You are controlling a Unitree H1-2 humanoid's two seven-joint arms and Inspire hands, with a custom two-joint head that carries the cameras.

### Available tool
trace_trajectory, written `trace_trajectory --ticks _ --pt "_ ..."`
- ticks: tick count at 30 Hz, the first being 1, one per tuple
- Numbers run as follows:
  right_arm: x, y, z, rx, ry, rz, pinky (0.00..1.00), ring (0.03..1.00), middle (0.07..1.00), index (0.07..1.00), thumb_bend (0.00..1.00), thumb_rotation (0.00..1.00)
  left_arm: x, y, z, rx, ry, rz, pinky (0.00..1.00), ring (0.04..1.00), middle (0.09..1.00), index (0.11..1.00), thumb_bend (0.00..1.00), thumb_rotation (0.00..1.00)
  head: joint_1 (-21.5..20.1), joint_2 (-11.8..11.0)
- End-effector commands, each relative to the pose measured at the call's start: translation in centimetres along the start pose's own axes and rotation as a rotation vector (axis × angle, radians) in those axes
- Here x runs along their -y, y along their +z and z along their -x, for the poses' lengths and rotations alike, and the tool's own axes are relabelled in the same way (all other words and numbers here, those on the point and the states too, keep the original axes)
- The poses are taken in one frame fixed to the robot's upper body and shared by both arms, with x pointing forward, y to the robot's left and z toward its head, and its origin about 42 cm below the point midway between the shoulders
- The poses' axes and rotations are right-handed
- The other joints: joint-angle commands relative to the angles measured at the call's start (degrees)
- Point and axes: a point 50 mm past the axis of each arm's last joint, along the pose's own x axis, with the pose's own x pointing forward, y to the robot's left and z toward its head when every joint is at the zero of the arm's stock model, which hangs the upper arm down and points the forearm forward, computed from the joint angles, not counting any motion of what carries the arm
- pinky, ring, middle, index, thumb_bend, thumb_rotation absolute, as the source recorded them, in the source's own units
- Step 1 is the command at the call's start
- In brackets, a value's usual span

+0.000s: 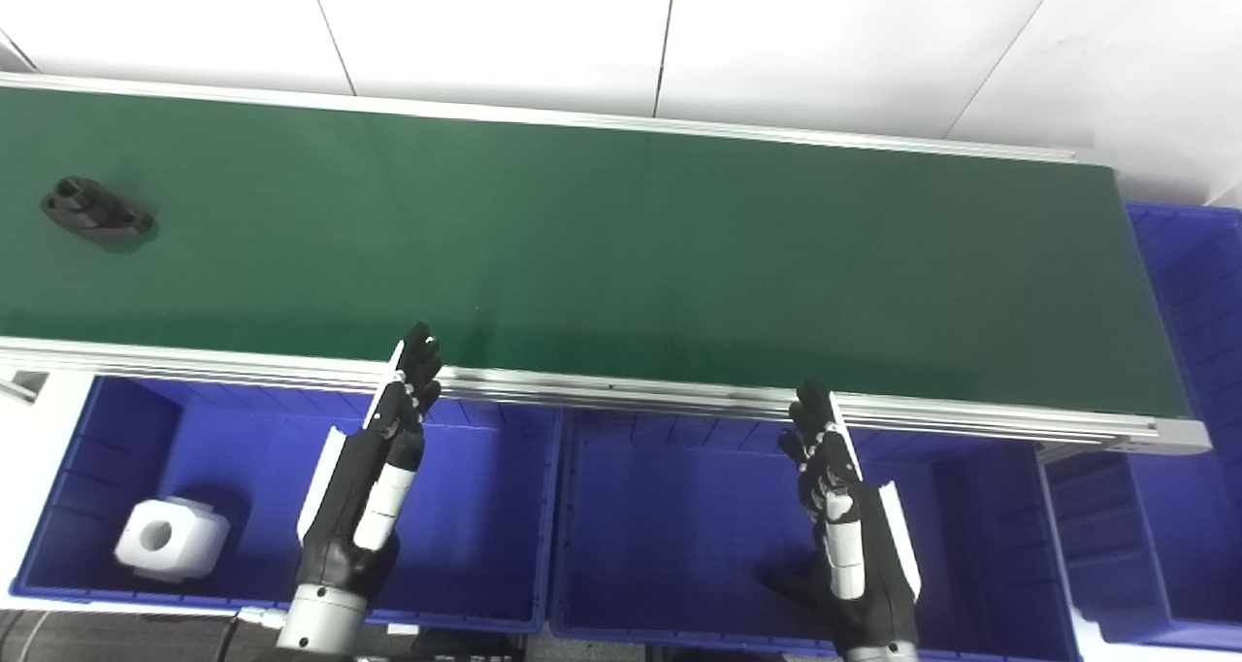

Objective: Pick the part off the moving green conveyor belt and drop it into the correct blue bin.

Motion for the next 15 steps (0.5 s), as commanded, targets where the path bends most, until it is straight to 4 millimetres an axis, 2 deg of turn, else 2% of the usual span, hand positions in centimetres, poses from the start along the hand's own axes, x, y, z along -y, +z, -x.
trace_trajectory --ticks 1,15 --pt "-0.01 0.84 0.05 0.062 0.006 -0.009 0.95 0.999 1.0 1.0 0.89 1.0 -0.07 0.9 -0.06 0.048 -0.004 -0.01 1.0 1.0 1.0 1.0 0.74 0.92 0.06 0.03" --pt "-0.01 0.77 0.05 0.058 0.009 -0.009 0.96 1.0 1.0 1.0 0.89 1.0 -0.01 0.98 -0.12 0.048 -0.003 -0.012 1.0 1.0 1.0 1.0 0.74 0.92 -0.1 -0.01"
